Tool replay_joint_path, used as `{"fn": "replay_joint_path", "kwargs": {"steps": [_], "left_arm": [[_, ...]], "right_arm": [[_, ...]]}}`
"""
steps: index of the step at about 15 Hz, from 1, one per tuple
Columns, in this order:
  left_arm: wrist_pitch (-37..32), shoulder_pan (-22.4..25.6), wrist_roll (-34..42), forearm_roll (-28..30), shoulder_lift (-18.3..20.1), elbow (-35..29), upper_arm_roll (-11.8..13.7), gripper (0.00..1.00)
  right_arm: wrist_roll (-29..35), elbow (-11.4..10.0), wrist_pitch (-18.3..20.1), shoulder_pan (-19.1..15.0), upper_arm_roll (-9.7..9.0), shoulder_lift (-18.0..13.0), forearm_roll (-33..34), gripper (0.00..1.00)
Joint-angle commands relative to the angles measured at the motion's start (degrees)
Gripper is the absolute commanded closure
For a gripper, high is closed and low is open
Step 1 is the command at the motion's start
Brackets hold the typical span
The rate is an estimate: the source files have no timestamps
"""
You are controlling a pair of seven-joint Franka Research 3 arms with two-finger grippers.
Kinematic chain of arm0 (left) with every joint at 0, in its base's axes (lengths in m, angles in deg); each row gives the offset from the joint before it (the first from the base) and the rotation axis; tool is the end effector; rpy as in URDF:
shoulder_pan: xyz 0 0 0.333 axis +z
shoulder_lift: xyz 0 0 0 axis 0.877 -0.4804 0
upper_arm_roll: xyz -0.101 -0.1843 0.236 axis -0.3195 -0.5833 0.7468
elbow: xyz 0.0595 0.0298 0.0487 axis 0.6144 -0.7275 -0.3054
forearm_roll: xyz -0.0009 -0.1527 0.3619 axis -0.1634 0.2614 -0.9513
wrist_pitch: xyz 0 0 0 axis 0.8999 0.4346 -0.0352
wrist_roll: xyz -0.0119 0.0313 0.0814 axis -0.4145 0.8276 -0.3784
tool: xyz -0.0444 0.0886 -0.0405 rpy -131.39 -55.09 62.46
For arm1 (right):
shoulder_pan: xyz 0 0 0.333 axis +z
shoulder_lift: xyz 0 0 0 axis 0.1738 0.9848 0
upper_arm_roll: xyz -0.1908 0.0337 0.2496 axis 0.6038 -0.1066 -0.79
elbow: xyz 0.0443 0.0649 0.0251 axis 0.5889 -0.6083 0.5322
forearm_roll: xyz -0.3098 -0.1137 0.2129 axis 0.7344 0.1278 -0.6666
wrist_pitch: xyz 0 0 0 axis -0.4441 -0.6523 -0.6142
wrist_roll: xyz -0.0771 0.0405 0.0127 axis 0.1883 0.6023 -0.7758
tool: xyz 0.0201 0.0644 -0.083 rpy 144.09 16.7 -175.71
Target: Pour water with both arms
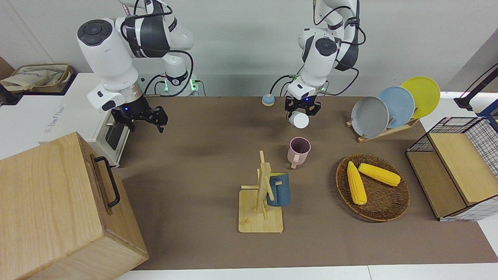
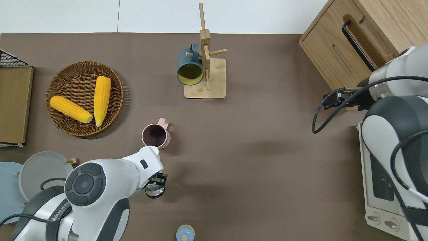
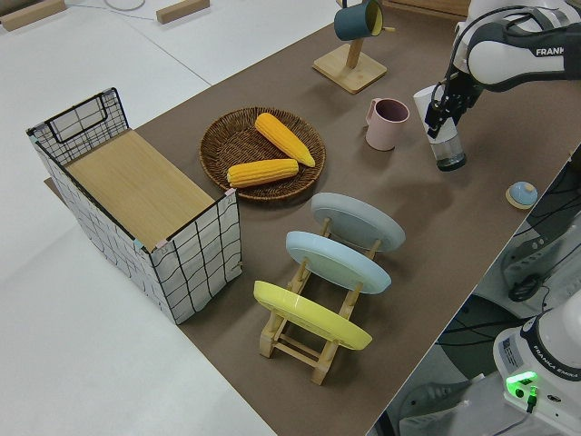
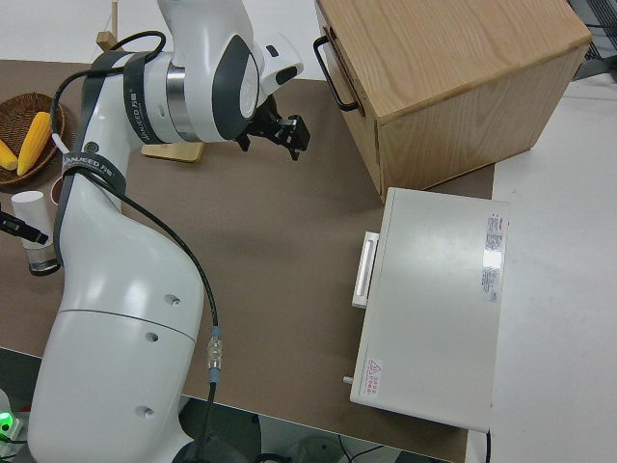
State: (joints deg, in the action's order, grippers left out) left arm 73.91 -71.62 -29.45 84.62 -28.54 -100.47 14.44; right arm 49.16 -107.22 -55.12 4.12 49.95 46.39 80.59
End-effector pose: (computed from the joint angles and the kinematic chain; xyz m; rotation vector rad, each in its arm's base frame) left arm 0.4244 -0.1902 0.4097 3.0399 -0.3721 -0.0163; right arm 0.6058 0.0368 0.5490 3.1363 -0.1178 -0.0169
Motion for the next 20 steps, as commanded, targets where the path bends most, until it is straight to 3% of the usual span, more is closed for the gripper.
{"fn": "replay_joint_path", "kwargs": {"steps": [1,5,7,11,20], "left_arm": [[-1.21,-0.57,-0.85,0.55,-2.07,3.41,0.42,1.00],[-3.40,-0.04,-0.50,0.55,-3.92,5.87,0.68,1.00],[-7.25,0.04,-0.32,0.37,-5.76,8.85,1.20,1.00],[-15.17,0.13,-0.49,-0.07,-9.80,15.45,1.99,1.00],[-16.50,0.84,-0.14,-0.24,-10.25,16.16,2.26,1.00]], "right_arm": [[-2.04,-1.44,-0.32,-1.50,-1.07,-1.45,-0.23,0.009],[-1.69,0.49,-0.31,-0.70,-1.33,-1.54,-0.40,0.009],[-1.69,2.69,-0.31,-0.79,-1.42,-1.63,-0.49,0.009],[-1.60,4.71,-0.31,-0.88,-1.42,-1.72,-0.58,0.009],[-1.60,5.33,-0.31,-1.23,-1.51,-1.98,-0.58,0.009]]}}
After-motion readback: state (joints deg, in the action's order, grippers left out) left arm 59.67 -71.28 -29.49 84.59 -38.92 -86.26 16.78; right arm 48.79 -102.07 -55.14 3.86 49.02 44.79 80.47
